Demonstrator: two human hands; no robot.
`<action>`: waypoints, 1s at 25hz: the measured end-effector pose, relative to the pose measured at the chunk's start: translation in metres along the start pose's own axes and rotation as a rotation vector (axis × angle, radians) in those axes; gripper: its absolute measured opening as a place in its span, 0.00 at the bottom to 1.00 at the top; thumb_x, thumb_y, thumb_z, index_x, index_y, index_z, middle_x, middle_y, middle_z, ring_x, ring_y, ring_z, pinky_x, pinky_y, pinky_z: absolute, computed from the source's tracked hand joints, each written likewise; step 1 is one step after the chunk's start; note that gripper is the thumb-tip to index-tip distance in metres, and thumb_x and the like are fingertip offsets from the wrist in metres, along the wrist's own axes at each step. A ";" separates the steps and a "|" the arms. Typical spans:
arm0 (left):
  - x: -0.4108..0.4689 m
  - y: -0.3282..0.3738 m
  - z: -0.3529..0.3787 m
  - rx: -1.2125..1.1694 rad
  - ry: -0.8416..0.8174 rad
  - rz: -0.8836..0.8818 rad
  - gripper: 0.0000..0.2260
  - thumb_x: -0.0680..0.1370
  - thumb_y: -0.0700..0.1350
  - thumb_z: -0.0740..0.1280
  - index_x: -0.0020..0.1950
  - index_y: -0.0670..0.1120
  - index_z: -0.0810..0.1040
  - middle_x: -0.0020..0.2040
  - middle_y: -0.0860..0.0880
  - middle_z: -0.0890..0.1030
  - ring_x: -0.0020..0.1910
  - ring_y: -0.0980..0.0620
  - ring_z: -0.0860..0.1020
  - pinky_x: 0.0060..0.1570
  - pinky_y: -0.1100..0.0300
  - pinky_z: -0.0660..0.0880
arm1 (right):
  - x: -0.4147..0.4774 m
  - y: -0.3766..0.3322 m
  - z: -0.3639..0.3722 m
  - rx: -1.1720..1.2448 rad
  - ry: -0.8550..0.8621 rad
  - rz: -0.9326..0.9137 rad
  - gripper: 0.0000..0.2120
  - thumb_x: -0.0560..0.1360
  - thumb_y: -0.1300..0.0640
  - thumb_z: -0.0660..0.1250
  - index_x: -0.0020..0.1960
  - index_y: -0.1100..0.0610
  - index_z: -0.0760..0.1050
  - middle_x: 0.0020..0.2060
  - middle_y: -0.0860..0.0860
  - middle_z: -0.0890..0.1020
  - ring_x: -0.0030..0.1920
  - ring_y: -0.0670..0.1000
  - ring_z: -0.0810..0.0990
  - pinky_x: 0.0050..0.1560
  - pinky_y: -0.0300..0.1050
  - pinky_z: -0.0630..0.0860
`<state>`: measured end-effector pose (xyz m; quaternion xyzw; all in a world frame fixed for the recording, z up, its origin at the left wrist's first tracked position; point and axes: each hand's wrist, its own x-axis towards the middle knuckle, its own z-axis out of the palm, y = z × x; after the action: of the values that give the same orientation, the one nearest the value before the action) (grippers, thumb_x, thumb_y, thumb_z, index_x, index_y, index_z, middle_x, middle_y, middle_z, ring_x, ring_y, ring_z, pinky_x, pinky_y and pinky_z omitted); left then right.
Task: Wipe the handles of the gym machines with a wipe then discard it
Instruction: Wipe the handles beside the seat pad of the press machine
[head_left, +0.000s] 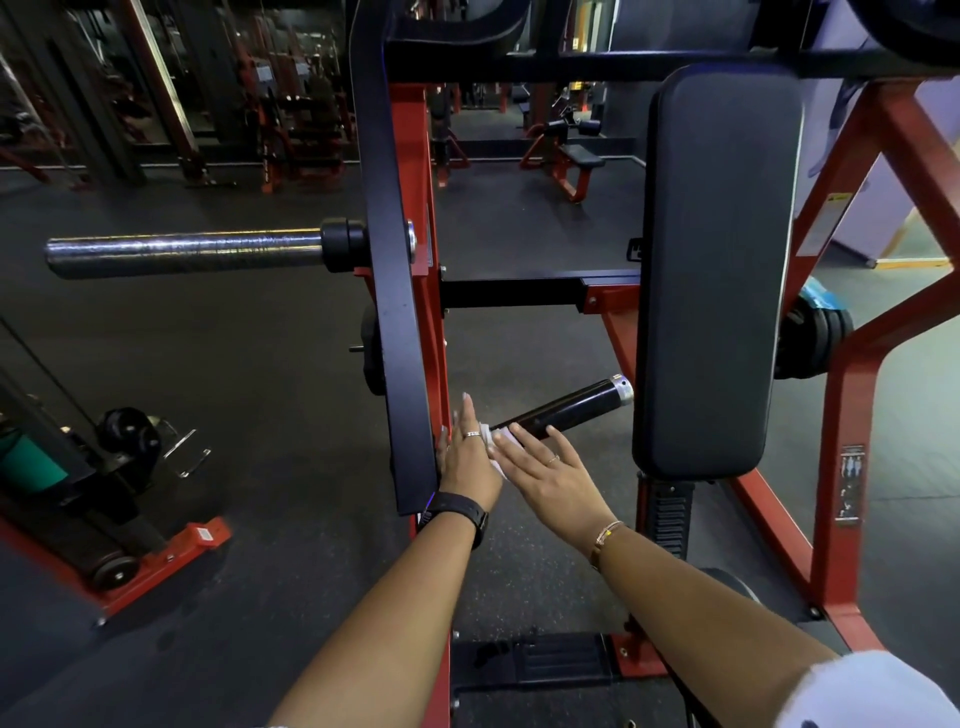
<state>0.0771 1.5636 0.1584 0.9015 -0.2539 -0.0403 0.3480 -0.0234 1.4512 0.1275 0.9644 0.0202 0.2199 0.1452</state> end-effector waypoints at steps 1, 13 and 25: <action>0.002 -0.001 0.001 0.022 0.000 0.025 0.36 0.80 0.40 0.60 0.78 0.47 0.37 0.77 0.46 0.58 0.77 0.51 0.50 0.74 0.57 0.42 | 0.004 0.000 -0.001 -0.021 -0.012 -0.011 0.36 0.70 0.62 0.68 0.75 0.53 0.60 0.74 0.50 0.63 0.74 0.52 0.59 0.71 0.59 0.55; -0.006 -0.001 0.003 0.032 -0.010 0.114 0.32 0.82 0.47 0.57 0.78 0.49 0.39 0.79 0.49 0.48 0.77 0.52 0.41 0.73 0.56 0.37 | 0.004 -0.012 -0.013 -0.040 -0.035 0.057 0.30 0.70 0.59 0.67 0.71 0.50 0.68 0.73 0.47 0.65 0.74 0.52 0.60 0.69 0.65 0.50; -0.004 -0.004 0.003 0.012 0.018 0.114 0.35 0.78 0.33 0.59 0.78 0.50 0.45 0.78 0.49 0.57 0.77 0.54 0.46 0.75 0.56 0.38 | 0.032 -0.002 -0.017 0.075 0.021 -0.013 0.21 0.73 0.58 0.66 0.65 0.48 0.74 0.66 0.45 0.75 0.71 0.51 0.66 0.70 0.68 0.53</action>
<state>0.0740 1.5660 0.1531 0.8880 -0.3018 -0.0108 0.3467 -0.0021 1.4606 0.1547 0.9667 0.0364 0.2279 0.1102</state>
